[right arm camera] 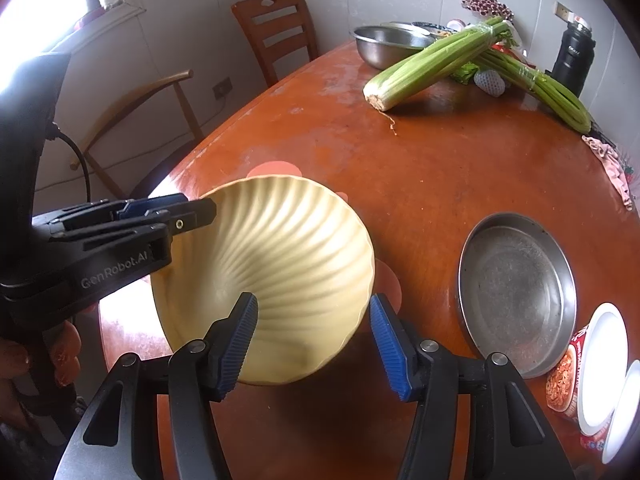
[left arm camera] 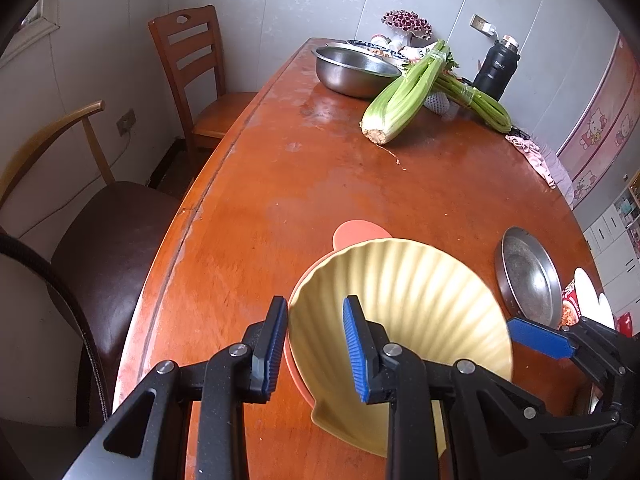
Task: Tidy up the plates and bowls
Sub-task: 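Lower the yellow shell plate onto the orange plate with the left gripper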
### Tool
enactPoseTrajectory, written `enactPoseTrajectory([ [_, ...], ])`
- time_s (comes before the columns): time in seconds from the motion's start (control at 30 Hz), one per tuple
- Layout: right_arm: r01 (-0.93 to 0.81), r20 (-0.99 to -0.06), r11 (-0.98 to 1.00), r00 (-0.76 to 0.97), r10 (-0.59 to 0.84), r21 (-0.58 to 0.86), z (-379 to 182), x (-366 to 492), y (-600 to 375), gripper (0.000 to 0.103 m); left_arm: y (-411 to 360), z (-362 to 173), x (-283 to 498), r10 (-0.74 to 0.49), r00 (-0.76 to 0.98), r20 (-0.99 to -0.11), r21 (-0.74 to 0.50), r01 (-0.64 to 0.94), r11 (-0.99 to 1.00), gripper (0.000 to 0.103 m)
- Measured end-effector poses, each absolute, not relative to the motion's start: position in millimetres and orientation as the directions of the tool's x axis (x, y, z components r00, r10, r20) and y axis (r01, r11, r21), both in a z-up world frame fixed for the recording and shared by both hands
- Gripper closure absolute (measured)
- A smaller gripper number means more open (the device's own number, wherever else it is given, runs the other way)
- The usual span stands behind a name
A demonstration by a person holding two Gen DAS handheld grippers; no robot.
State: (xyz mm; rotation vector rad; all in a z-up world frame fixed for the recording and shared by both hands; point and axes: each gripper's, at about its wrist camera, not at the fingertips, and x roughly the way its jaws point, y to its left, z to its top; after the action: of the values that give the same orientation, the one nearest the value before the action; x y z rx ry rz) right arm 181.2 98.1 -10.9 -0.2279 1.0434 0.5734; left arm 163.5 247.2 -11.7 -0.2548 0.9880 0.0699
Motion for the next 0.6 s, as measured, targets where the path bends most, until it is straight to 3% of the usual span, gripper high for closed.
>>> enactPoseTrajectory([
  [0.6,-0.53,-0.827,0.841,0.419,0.374,0.112,14,174,80,0.043,238,4,156,-0.012,0.569,-0.822,-0.138,-0.178,0.974,0.067],
])
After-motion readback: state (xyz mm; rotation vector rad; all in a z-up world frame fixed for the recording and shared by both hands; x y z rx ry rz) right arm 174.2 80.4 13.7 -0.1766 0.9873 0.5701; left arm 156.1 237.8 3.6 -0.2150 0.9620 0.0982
